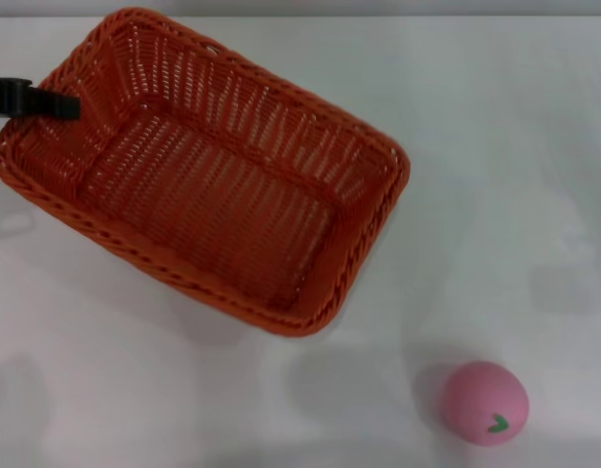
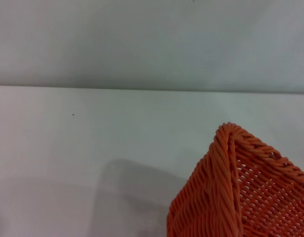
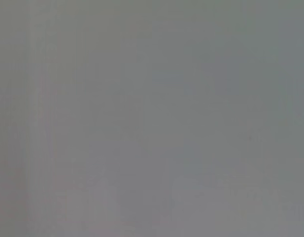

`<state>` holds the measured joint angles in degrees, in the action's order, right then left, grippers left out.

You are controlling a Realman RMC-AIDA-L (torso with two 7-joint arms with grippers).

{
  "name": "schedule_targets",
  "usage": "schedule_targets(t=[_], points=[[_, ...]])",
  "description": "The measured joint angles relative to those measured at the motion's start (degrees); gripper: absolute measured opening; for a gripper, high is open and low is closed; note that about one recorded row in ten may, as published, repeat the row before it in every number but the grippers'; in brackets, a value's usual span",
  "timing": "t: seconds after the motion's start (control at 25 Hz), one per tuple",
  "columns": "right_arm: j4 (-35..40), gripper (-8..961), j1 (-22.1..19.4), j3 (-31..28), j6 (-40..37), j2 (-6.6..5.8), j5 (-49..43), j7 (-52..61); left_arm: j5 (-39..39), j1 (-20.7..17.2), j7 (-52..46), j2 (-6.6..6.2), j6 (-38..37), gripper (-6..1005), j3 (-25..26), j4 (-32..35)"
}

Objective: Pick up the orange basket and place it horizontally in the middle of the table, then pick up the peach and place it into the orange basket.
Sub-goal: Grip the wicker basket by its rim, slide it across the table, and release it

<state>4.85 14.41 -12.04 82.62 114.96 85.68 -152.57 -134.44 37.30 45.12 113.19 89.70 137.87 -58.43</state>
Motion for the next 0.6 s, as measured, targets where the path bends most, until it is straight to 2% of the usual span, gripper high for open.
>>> schedule_targets(t=[0.28, 0.48, 0.6], points=[[0.3, 868, 0.1, 0.1, 0.0, 0.0, 0.0, 0.0, 1.0, 1.3, -8.7, -1.42, 2.5, 146, 2.0, -0.1], [0.3, 869, 0.3, 1.0, 0.0, 0.0, 0.0, 0.0, 0.9, 2.0, -15.9, -1.47, 1.3, 146, 2.0, 0.9], [0.4, 869, 0.3, 1.5, 0.0, 0.0, 0.0, -0.7, 0.7, 2.9, -20.0, -1.29, -0.4, 146, 1.6, 3.7]])
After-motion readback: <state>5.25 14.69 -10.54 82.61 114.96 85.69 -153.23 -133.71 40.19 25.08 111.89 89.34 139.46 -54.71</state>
